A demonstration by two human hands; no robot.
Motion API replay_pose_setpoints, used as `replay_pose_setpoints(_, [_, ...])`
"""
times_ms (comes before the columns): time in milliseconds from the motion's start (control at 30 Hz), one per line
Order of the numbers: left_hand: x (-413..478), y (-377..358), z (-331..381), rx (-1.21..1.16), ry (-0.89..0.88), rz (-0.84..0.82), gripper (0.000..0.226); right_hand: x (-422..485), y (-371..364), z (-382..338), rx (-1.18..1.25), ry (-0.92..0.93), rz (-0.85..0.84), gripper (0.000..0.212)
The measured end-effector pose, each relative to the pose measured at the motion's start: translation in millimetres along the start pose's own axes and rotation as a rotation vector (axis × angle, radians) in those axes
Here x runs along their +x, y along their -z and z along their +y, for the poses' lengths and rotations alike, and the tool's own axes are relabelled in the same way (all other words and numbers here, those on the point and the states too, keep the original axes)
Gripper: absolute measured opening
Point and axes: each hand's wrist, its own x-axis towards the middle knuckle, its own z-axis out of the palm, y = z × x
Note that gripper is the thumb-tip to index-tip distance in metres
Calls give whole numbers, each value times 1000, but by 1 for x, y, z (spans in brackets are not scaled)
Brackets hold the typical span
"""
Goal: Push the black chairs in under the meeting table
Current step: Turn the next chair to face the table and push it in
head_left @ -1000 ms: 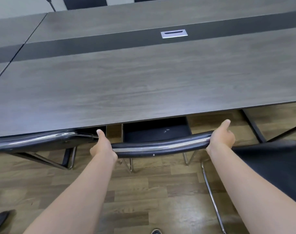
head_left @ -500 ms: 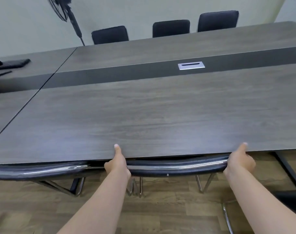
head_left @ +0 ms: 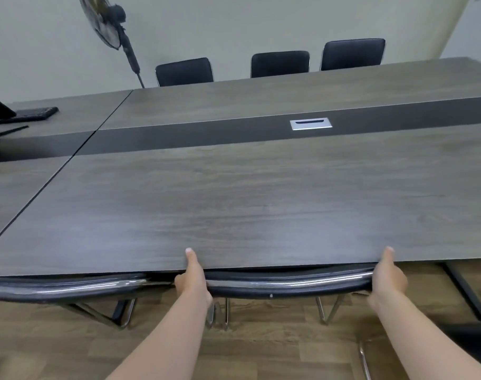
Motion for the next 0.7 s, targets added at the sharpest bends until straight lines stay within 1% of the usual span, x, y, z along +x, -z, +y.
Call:
replay_pose_setpoints(33, [-4,0,-2,7,30,-8,79,-1,8,-3,-16,-21,-25,70])
replay_pose_setpoints(100, [-10,1,0,22,23,-27,74,-5,10,-7,-68,-23,-119,74])
replay_pose_setpoints(133, [-19,1,-3,32,24,-29,74,-8,19,-9,-91,-27,-139,74])
replay_pose_setpoints(200, [-33,4,-9,76,29,-12,76,-15,35,-11,-103,-32,-163,70])
replay_pose_setpoints(333, [-69,16,-30,132,48,-30,86,-30,85,-13,-130,-26,-171,68])
replay_pose_setpoints(400, [-88,21,-42,170,39,-55,85,-40,109,-14,-152,-16,-184,66])
replay_pose_setpoints(533, [-143,37,-74,217,25,-124,82,-65,174,-14,-181,10,-197,58])
replay_pose_setpoints(567, [-155,40,-81,222,25,-152,81,-70,187,-14,-181,21,-203,61])
replay_pose_setpoints(633, [-195,57,-107,258,23,-185,76,-87,237,-15,-177,32,-204,67])
replay_pose_setpoints(700, [-235,76,-132,294,20,-223,69,-105,285,-15,-182,40,-207,65])
